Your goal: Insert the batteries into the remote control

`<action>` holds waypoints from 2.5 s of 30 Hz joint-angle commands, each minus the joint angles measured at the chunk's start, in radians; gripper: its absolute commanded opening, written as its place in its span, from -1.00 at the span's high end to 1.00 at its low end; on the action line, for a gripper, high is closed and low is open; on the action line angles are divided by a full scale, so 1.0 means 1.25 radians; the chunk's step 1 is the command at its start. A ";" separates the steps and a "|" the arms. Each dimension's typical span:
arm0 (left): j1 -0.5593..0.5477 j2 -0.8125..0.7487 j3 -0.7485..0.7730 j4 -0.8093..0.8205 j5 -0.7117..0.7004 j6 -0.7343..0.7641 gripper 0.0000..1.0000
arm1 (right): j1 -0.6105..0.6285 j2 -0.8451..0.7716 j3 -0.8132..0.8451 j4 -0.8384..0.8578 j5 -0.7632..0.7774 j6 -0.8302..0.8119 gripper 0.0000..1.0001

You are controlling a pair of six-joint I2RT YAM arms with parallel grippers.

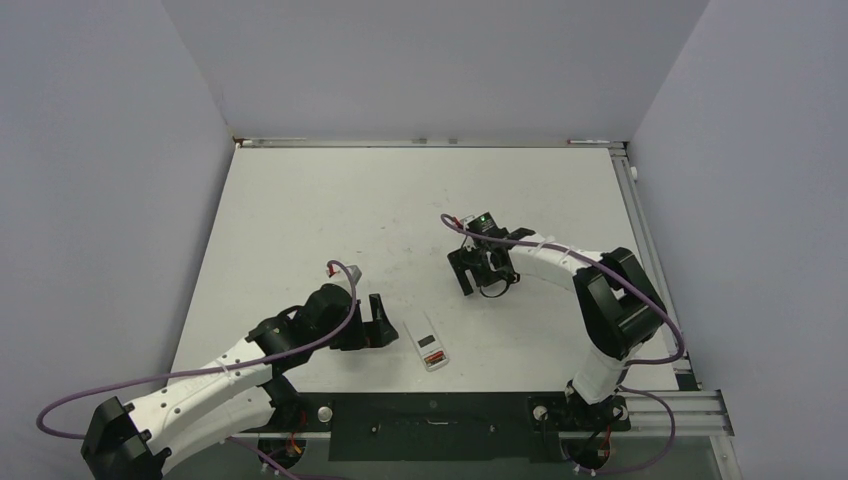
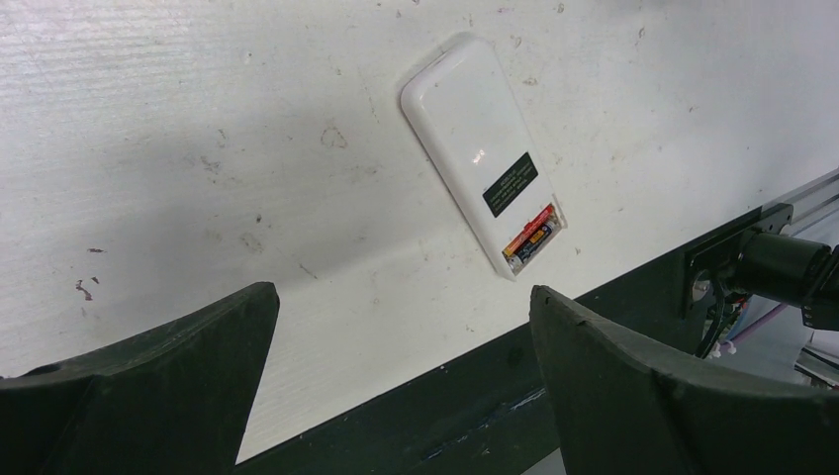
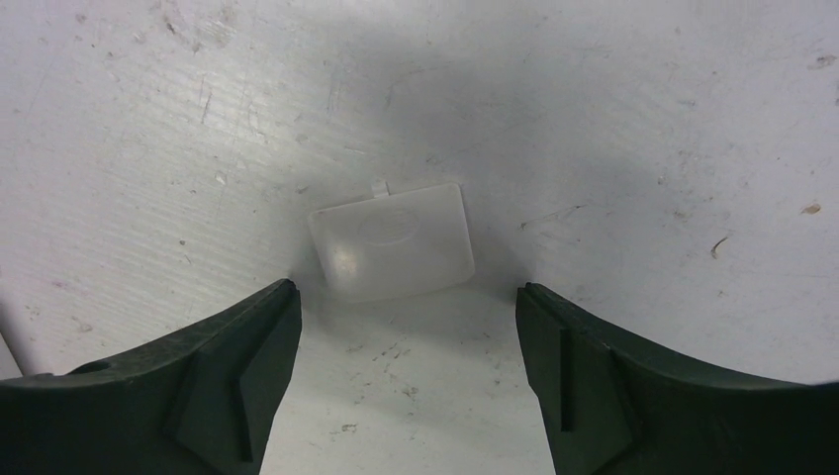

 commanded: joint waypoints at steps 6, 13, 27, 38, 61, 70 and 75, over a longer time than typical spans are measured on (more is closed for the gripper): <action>0.009 -0.002 0.018 0.009 0.007 0.009 -0.93 | -0.018 0.028 0.043 0.043 -0.042 -0.032 -0.49; 0.012 0.003 0.012 0.013 0.008 0.008 -0.93 | -0.018 0.049 0.045 0.046 -0.043 -0.041 -0.42; 0.016 0.004 0.005 0.018 0.021 0.004 -0.92 | 0.003 0.048 0.041 0.004 -0.022 -0.046 -0.20; 0.018 0.005 0.000 0.024 0.030 0.004 -0.93 | 0.025 0.032 0.041 -0.026 0.007 -0.045 -0.18; 0.018 0.011 -0.014 0.037 0.037 -0.003 -0.92 | 0.031 0.010 0.017 -0.033 0.014 -0.025 -0.11; 0.019 0.014 -0.020 0.043 0.037 -0.004 -0.92 | 0.032 0.013 0.015 -0.029 0.012 -0.023 0.02; 0.020 0.018 -0.024 0.046 0.035 -0.004 -0.92 | 0.032 0.014 0.017 -0.032 0.004 -0.023 0.37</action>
